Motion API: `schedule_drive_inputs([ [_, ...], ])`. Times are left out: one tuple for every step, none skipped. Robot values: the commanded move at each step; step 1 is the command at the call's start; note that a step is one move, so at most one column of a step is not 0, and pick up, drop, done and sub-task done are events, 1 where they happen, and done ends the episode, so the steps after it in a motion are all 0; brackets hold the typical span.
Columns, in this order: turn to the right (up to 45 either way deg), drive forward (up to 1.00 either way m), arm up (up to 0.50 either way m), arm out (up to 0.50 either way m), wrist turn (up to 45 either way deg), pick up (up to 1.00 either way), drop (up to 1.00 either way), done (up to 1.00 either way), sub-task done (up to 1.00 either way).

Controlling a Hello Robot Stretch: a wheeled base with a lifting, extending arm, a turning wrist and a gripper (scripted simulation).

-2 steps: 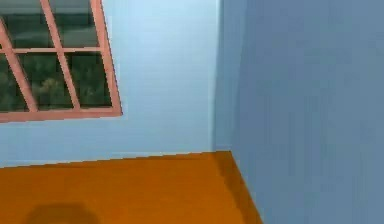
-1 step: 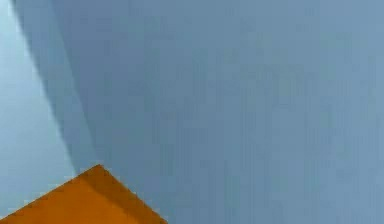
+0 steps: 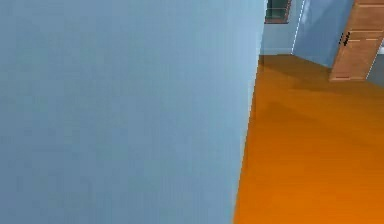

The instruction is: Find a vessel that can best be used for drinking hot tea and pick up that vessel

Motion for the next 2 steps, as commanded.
schedule_drive_inputs([
  [33.0, 0.00, 0.00, 0.00, 0.0, 0.00, 0.00, 0.00, 0.00],
  [0.0, 0.00, 0.50, 0.00, 0.0, 0.00, 0.00, 0.00, 0.00],
])
